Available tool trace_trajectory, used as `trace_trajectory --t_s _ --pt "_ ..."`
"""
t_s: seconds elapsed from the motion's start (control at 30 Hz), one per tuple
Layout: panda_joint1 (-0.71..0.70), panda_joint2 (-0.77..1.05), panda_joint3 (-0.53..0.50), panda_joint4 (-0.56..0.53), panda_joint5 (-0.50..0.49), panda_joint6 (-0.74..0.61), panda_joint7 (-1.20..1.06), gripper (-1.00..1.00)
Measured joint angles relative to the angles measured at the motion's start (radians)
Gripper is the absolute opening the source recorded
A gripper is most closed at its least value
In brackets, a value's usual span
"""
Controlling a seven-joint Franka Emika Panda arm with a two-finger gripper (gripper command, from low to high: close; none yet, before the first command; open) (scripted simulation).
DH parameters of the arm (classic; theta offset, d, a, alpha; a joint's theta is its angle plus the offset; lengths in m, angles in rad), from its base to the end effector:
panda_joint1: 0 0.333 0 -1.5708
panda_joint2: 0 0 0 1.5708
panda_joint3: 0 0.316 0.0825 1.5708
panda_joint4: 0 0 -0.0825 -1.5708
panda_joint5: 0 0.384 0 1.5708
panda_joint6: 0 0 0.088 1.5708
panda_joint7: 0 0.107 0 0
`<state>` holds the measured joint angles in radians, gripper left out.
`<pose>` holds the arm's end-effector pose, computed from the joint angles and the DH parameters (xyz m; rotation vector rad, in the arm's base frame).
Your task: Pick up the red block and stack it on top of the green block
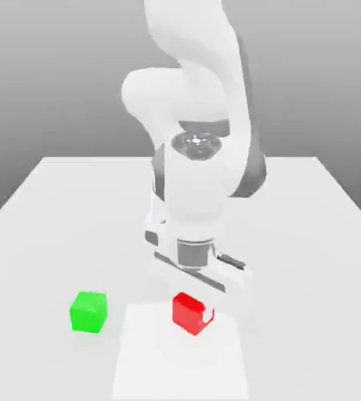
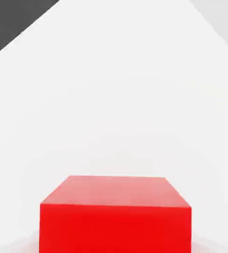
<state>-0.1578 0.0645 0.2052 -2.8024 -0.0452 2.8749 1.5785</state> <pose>0.3746 0.0221 0.1900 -2.3058 2.1224 -0.0092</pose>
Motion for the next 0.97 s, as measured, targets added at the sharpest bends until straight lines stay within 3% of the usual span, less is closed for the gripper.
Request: trace_trajectory --t_s 0.17,0.53,0.83,0.87,0.97 --pt "-0.003 -0.091 -0.011 -0.018 0.054 -0.080 0.004 -1.00" --pt "-0.304 -0.209 -0.161 -0.020 0.055 -0.195 0.507 -1.00" --pt "-0.340 -0.018 -0.173 -0.009 0.024 -0.014 0.576 -1.00" --pt "-0.340 0.009 -0.171 -0.009 0.026 0.012 0.573 1.00" --pt "-0.340 0.009 -0.171 -0.009 0.026 0.012 0.573 1.00"
